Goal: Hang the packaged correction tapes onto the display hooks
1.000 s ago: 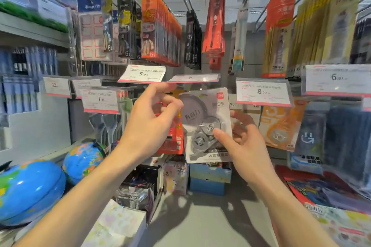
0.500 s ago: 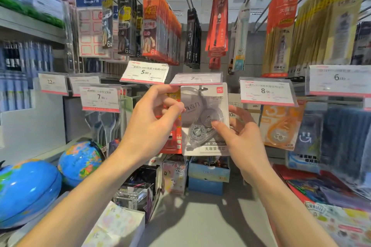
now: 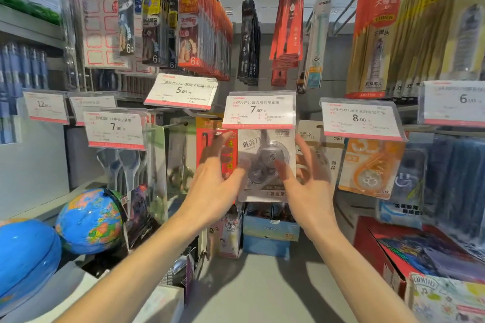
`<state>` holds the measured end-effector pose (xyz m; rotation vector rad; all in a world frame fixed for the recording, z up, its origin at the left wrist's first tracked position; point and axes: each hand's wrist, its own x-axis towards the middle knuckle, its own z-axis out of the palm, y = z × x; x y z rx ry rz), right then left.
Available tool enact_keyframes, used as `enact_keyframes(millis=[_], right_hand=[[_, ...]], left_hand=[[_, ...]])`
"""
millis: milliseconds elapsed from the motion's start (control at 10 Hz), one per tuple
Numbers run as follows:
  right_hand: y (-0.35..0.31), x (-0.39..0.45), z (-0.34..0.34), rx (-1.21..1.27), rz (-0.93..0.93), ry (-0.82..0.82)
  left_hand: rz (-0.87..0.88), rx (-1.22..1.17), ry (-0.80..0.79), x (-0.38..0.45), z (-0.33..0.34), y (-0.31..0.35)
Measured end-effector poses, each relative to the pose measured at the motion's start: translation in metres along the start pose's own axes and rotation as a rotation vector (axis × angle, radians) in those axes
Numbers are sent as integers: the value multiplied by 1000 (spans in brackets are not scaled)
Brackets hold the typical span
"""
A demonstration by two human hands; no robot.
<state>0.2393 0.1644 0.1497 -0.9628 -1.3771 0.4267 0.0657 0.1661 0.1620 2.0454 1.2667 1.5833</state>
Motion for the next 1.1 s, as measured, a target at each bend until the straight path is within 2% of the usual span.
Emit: enact_keyframes(millis=[100,300,400,600,700,800,1000,1100], right_hand=[[9,7,7,-158,95,-23],[28,17,14,-238,-12,14],[30,24,16,-293,-65,33],[27,13,3,-385,-38,-39],[24,6,-10,-365,-77,0],[24,4,-19,-254,-9,14],[27,-2,-37,-253,76,-23],[31,-11,-48,-283,90,1]], left_hand=[[-102,-50,-127,11,17,-6],[-41,-138,-151,28,41,-28],[15,-117,-111,38,47,-41],[23,-13,-47,32,41,-47],[40,74,-34,28,37,-46],[17,91,-65,28,37,-46],[8,80,-18,18,29,-53],[-88,-30,42,8,23,-53]])
